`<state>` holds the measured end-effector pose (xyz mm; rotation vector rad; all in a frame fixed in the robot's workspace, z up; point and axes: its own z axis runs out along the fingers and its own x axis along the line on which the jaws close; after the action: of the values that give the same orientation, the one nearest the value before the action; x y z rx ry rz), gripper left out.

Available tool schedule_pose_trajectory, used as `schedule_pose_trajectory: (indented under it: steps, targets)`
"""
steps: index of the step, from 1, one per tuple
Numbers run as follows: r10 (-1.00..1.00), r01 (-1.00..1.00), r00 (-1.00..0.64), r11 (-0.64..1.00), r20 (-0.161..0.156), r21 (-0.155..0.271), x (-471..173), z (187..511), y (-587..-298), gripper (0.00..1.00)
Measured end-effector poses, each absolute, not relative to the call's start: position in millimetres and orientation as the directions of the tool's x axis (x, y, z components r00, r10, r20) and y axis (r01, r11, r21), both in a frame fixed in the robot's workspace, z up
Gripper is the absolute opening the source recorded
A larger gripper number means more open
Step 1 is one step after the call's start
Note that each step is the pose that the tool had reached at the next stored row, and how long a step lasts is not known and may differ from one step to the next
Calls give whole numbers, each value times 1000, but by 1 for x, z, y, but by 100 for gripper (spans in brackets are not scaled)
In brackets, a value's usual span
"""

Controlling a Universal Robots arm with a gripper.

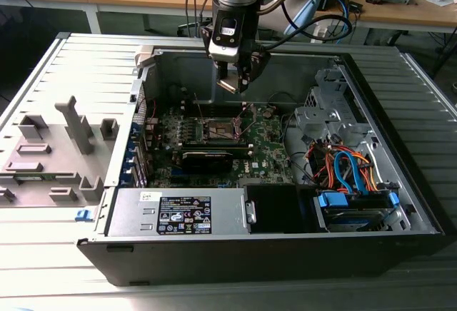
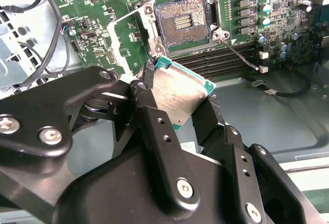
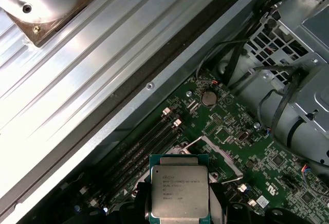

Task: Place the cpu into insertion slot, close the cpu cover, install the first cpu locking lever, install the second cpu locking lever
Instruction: 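Place the cpu into insertion slot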

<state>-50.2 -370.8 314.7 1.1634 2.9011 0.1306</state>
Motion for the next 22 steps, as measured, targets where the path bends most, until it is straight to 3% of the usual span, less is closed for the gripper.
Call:
schedule_pose_trajectory:
  steps: [22]
  targets:
    - [698,697,-716,712,19,82,-50,315,-371,54]
